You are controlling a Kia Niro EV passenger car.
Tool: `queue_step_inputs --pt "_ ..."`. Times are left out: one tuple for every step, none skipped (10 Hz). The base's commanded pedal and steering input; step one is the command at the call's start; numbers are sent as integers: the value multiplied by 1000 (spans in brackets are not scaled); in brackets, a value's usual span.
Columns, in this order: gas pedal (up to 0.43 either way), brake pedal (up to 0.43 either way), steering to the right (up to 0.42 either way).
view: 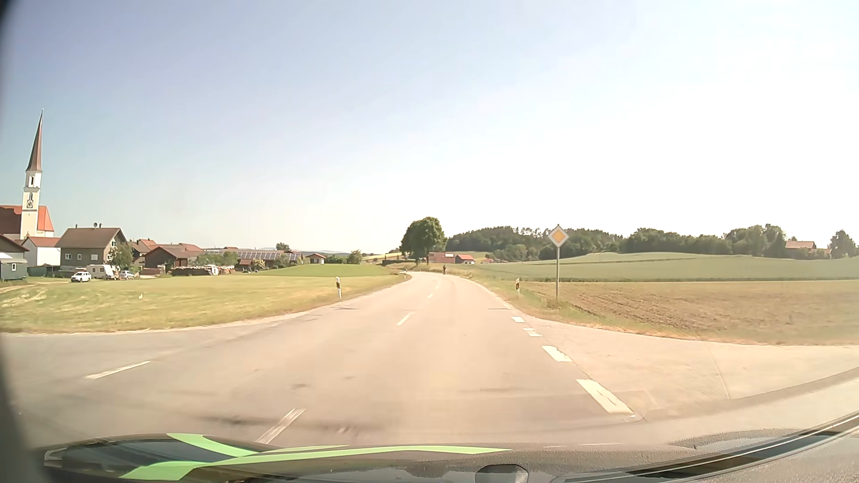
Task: Follow the waypoints while adhering to traffic rules and regulations
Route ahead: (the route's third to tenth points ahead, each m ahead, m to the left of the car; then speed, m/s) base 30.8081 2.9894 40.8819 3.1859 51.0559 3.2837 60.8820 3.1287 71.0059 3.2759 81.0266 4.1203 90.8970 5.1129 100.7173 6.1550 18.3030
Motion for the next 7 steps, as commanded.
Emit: queue_step_inputs --pt "0 0 0" --pt "0 0 0" --pt "0 0 0" --pt "0 0 0" --pt "0 0 0" --pt "0 0 0" --pt "8 0 -1"
